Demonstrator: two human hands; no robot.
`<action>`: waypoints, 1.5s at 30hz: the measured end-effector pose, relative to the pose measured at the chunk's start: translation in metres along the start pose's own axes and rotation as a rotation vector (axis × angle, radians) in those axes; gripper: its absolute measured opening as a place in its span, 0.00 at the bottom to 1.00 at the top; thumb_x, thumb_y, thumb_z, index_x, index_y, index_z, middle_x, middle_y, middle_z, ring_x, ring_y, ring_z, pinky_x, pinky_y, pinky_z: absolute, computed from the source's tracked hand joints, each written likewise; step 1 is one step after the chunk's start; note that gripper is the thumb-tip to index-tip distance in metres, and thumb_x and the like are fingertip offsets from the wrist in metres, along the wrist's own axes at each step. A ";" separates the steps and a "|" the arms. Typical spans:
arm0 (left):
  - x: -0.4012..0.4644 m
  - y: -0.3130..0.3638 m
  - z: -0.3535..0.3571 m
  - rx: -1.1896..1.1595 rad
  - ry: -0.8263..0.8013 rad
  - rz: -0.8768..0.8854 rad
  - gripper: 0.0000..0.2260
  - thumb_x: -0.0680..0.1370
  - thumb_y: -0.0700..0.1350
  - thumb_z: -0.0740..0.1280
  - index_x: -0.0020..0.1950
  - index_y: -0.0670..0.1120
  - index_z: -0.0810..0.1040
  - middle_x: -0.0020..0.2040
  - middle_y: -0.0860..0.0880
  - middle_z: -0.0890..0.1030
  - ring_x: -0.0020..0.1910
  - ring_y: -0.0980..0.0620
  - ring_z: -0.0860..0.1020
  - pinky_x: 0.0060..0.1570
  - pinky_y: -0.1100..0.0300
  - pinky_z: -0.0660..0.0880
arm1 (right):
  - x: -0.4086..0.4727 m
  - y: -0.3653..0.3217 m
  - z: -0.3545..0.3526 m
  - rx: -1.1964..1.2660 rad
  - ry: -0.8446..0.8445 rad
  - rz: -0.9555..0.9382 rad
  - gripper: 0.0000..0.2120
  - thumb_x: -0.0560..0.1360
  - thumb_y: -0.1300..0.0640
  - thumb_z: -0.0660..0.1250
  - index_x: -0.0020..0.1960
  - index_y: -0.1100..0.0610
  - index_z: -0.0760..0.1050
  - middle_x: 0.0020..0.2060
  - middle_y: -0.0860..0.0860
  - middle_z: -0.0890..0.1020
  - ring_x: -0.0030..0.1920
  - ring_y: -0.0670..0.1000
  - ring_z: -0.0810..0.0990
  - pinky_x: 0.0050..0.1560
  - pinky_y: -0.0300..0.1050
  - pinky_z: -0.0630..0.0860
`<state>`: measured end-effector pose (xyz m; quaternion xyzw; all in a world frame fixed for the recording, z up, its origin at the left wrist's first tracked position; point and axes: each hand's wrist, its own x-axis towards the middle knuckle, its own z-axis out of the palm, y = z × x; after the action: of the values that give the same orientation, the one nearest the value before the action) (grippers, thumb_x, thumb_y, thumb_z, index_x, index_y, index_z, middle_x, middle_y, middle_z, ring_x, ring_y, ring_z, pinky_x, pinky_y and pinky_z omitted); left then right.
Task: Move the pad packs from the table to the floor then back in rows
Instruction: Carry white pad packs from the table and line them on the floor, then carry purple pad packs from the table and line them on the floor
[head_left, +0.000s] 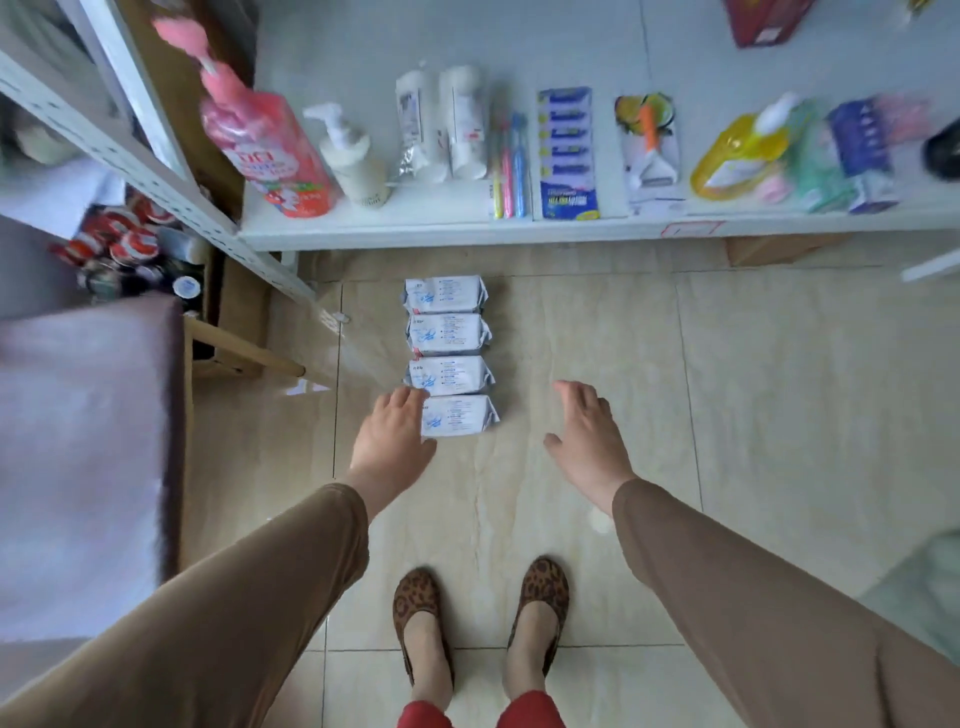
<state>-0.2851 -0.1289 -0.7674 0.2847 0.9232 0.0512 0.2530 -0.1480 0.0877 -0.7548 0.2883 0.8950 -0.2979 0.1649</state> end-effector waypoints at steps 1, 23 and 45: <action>-0.006 0.017 -0.026 -0.008 0.020 0.007 0.28 0.75 0.49 0.68 0.73 0.47 0.64 0.68 0.49 0.70 0.65 0.46 0.68 0.63 0.53 0.69 | -0.011 -0.006 -0.029 -0.005 0.025 -0.002 0.30 0.74 0.61 0.65 0.74 0.55 0.61 0.70 0.54 0.66 0.65 0.59 0.69 0.64 0.53 0.70; -0.028 0.359 -0.479 -0.081 0.431 0.425 0.28 0.76 0.51 0.69 0.73 0.48 0.66 0.71 0.48 0.68 0.70 0.46 0.65 0.68 0.50 0.67 | -0.114 -0.060 -0.563 0.046 0.466 -0.187 0.22 0.76 0.56 0.68 0.68 0.55 0.69 0.64 0.54 0.74 0.65 0.57 0.70 0.61 0.50 0.69; 0.171 0.360 -0.620 -0.143 0.472 0.149 0.26 0.76 0.50 0.71 0.72 0.49 0.68 0.70 0.46 0.69 0.69 0.44 0.67 0.68 0.50 0.65 | 0.126 -0.105 -0.768 0.245 0.407 -0.277 0.26 0.79 0.47 0.65 0.68 0.65 0.69 0.65 0.60 0.75 0.63 0.61 0.75 0.60 0.50 0.73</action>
<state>-0.5339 0.2956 -0.2188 0.3136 0.9271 0.2000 0.0454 -0.4057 0.5543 -0.1775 0.2348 0.8979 -0.3596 -0.0967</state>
